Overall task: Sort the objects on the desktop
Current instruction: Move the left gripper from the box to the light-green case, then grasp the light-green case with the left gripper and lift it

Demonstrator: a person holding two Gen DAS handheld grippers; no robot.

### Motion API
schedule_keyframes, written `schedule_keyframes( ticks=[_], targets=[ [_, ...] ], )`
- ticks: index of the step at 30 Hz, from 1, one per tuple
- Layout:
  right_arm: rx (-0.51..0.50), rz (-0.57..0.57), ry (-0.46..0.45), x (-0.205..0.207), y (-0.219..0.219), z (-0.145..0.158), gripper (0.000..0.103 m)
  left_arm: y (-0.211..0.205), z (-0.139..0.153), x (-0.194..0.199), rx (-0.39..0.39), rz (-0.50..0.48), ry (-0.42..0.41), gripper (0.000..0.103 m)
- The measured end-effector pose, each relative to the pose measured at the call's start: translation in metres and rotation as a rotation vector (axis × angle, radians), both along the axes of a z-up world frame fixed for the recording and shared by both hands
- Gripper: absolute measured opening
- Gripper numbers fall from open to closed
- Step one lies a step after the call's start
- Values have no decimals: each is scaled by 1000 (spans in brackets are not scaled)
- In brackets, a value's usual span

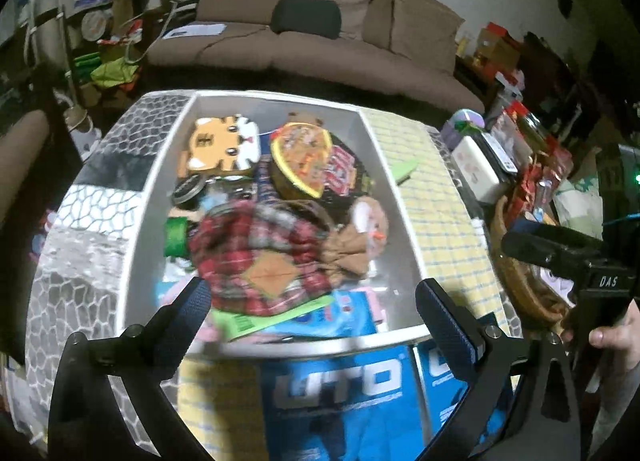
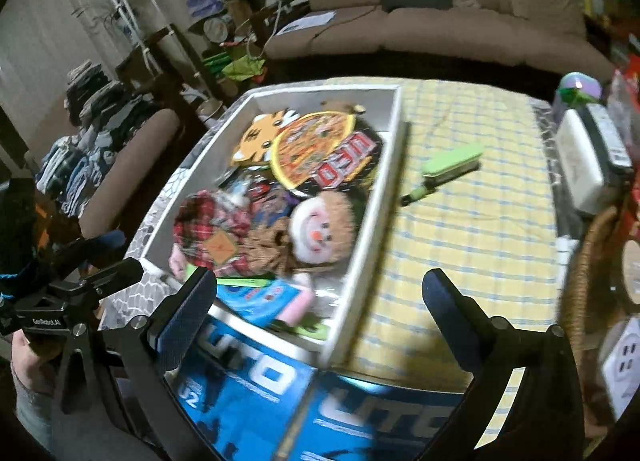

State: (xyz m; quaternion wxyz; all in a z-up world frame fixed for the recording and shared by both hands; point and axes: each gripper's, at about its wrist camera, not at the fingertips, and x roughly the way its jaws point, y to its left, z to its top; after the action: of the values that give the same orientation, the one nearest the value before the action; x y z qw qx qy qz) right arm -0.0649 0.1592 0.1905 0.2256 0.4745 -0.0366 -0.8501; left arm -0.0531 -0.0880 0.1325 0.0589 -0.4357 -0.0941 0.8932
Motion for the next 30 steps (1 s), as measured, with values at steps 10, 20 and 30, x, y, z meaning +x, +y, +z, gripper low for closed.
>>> schedule_keyframes(
  ticks=[10, 20, 30],
  targets=[
    [-78, -131, -28, -27, 91, -19, 103, 89, -8, -54, -75, -168, -19, 103],
    [-152, -178, -1, -36, 147, -52, 103, 182, -32, -166, -308, -343, -108, 99],
    [-101, -142, -4, -52, 152, -107, 103, 241, -94, -259, -467, -475, -267, 72]
  ],
)
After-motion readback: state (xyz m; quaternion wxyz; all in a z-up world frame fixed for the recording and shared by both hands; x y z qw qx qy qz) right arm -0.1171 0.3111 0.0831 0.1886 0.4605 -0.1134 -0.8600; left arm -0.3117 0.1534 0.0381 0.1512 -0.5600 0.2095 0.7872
